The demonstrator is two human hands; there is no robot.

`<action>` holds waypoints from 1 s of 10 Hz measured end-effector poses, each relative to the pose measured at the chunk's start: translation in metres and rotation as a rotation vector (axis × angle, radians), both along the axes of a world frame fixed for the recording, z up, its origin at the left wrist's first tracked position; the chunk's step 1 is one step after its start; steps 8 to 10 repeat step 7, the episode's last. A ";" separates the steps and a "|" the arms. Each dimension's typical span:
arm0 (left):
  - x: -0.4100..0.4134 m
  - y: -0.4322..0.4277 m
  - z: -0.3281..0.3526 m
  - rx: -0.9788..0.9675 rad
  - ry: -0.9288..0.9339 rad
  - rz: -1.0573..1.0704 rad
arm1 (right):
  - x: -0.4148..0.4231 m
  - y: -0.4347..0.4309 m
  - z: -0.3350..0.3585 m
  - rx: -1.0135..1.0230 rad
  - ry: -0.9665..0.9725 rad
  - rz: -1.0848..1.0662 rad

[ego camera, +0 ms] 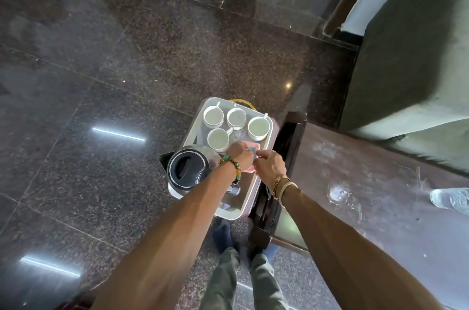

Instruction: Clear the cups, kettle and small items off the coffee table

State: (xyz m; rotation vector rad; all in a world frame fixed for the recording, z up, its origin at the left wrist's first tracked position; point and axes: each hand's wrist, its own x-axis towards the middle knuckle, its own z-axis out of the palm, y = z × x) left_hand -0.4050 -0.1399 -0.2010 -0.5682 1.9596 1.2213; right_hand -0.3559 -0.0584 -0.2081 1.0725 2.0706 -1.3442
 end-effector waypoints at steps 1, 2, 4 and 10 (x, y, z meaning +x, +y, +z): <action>-0.003 -0.001 -0.002 0.013 -0.002 -0.112 | -0.002 0.000 -0.010 0.004 -0.022 0.008; -0.007 0.000 0.001 0.084 -0.069 -0.142 | -0.005 0.001 -0.017 -0.001 -0.027 -0.009; -0.008 -0.003 0.019 0.104 -0.111 -0.109 | -0.003 0.005 -0.008 -0.014 -0.015 -0.005; -0.007 -0.019 0.054 -0.214 0.131 -0.334 | 0.010 0.019 0.037 -0.010 0.067 -0.019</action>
